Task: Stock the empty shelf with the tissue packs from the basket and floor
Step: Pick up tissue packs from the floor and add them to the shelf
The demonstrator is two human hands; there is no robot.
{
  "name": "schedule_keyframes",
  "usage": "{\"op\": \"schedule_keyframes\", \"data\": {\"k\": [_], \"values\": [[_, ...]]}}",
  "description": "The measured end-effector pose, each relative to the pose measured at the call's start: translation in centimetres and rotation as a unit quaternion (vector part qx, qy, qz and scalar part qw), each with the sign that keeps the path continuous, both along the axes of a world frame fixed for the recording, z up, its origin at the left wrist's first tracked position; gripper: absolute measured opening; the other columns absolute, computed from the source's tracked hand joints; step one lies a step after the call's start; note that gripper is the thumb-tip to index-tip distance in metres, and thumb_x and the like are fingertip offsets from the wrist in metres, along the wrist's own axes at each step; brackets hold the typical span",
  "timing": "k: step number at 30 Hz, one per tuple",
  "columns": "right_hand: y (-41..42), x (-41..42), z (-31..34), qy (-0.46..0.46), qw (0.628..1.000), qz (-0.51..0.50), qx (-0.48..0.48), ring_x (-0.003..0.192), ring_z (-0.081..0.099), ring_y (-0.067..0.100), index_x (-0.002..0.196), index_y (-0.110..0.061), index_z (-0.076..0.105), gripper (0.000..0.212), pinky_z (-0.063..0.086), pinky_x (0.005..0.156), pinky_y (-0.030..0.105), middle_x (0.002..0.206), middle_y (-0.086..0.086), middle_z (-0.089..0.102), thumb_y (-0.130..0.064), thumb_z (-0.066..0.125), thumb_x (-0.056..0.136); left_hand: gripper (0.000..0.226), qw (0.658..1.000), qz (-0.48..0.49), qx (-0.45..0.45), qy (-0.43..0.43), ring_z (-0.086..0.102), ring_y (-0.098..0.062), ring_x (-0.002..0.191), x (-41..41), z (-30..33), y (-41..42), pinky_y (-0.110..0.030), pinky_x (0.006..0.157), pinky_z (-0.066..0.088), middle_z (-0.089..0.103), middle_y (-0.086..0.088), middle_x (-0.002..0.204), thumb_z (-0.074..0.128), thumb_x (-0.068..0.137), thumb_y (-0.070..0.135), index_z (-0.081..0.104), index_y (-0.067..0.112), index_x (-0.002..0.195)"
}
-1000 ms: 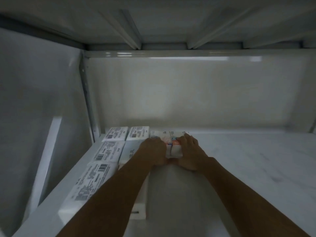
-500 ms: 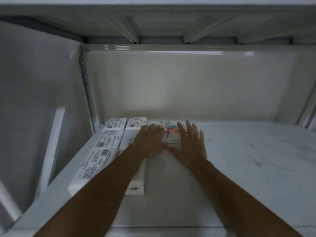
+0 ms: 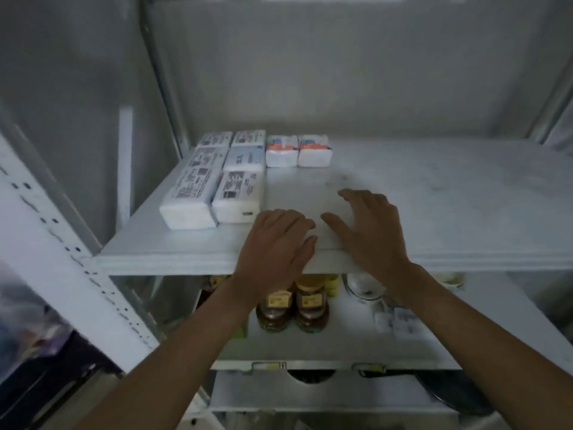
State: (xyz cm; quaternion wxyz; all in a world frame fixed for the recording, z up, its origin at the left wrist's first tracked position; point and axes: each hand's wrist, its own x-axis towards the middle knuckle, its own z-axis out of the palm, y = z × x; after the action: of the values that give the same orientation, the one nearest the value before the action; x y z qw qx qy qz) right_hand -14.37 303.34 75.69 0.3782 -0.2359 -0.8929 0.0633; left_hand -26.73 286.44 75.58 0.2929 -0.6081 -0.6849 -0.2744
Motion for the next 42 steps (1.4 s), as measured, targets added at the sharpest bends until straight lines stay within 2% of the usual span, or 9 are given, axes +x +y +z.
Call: {"op": "schedule_keyframes", "data": {"k": [5, 9, 12, 15, 19, 23, 27, 36, 42], "values": [[-5.5, 4.2, -8.1, 0.121, 0.983, 0.122, 0.069, 0.12, 0.054, 0.033, 0.123, -0.013, 0.059, 0.041, 0.036, 0.104, 0.039, 0.128, 0.01, 0.058, -0.041, 0.068, 0.095, 0.021, 0.999, -0.015, 0.033, -0.012, 0.06, -0.035, 0.106, 2.5, -6.2, -6.2, -0.046, 0.097, 0.046, 0.067, -0.022, 0.115, 0.064, 0.093, 0.018, 0.076, 0.002, 0.1], [-8.6, 5.0, -14.8, 0.021, 0.989, 0.138, -0.048, 0.115, 0.057, 0.038, 0.125, -0.006, 0.062, 0.049, 0.042, 0.096, 0.044, 0.129, 0.015, 0.06, -0.043, 0.069, 0.093, 0.028, 0.999, 0.018, -0.037, -0.032, 0.06, -0.036, 0.107, 2.6, -10.1, -9.1, -0.043, 0.092, 0.044, 0.066, -0.021, 0.118, 0.066, 0.092, 0.027, 0.075, 0.004, 0.107], [-10.6, 5.3, -19.1, -0.076, 0.984, 0.128, -0.101, 0.117, 0.056, 0.035, 0.13, -0.013, 0.056, 0.053, 0.048, 0.093, 0.047, 0.131, 0.014, 0.057, -0.052, 0.061, 0.095, 0.036, 0.984, 0.042, -0.145, -0.094, 0.062, -0.037, 0.108, 2.5, -14.8, -11.6, -0.044, 0.091, 0.047, 0.067, -0.019, 0.117, 0.066, 0.091, 0.031, 0.072, 0.005, 0.115], [-12.7, 5.9, -23.9, -0.164, 0.968, 0.097, -0.162, 0.119, 0.054, 0.031, 0.134, -0.019, 0.054, 0.062, 0.048, 0.094, 0.047, 0.134, 0.009, 0.056, -0.066, 0.049, 0.095, 0.049, 0.946, 0.08, -0.263, -0.174, 0.061, -0.036, 0.112, 2.2, -20.6, -14.4, -0.043, 0.094, 0.044, 0.065, -0.015, 0.124, 0.06, 0.095, 0.042, 0.065, 0.007, 0.128], [-15.4, 7.3, -30.8, -0.265, 0.937, 0.038, -0.226, 0.13, 0.05, 0.034, 0.141, -0.015, 0.051, 0.069, 0.045, 0.105, 0.05, 0.144, 0.012, 0.051, -0.065, 0.054, 0.095, 0.063, 0.841, 0.125, -0.422, -0.315, 0.044, -0.03, 0.139, 2.2, -28.4, -18.1, -0.043, 0.114, 0.033, 0.052, -0.009, 0.149, 0.044, 0.101, 0.059, 0.047, 0.018, 0.148], [-18.8, 8.4, -37.7, -0.347, 0.887, -0.005, -0.304, 0.137, 0.044, 0.036, 0.149, -0.014, 0.044, 0.076, 0.043, 0.108, 0.049, 0.154, 0.015, 0.041, -0.066, 0.055, 0.095, 0.067, 0.761, 0.137, -0.518, -0.367, 0.038, -0.026, 0.146, 2.7, -35.3, -21.9, -0.045, 0.118, 0.03, 0.043, -0.008, 0.159, 0.034, 0.102, 0.062, 0.037, 0.021, 0.156], [-21.9, 9.4, -44.8, -0.418, 0.828, -0.028, -0.373, 0.143, 0.039, 0.037, 0.154, -0.015, 0.036, 0.083, 0.038, 0.112, 0.049, 0.157, 0.014, 0.035, -0.071, 0.05, 0.094, 0.069, 0.712, 0.16, -0.544, -0.414, 0.039, -0.028, 0.144, 3.3, -42.3, -25.1, -0.047, 0.114, 0.031, 0.044, -0.009, 0.158, 0.032, 0.1, 0.067, 0.039, 0.023, 0.154], [-24.0, 9.9, -62.7, -0.499, 0.737, -0.051, -0.453, 0.15, 0.029, 0.04, 0.155, -0.017, 0.035, 0.081, 0.032, 0.117, 0.053, 0.164, 0.016, 0.028, -0.07, 0.049, 0.096, 0.071, 0.664, 0.164, -0.555, -0.474, 0.045, -0.029, 0.139, 4.5, -61.6, -26.9, -0.05, 0.108, 0.036, 0.049, -0.007, 0.155, 0.03, 0.098, 0.07, 0.043, 0.024, 0.15], [-23.6, 7.8, -73.0, -0.52, 0.72, -0.04, -0.458, 0.144, 0.036, 0.038, 0.153, -0.008, 0.04, 0.072, 0.036, 0.118, 0.048, 0.157, 0.022, 0.034, -0.055, 0.055, 0.1, 0.071, 0.61, 0.219, -0.497, -0.577, 0.056, -0.032, 0.126, 5.9, -74.2, -27.1, -0.047, 0.1, 0.045, 0.057, -0.011, 0.146, 0.032, 0.099, 0.069, 0.046, 0.021, 0.148]]}}
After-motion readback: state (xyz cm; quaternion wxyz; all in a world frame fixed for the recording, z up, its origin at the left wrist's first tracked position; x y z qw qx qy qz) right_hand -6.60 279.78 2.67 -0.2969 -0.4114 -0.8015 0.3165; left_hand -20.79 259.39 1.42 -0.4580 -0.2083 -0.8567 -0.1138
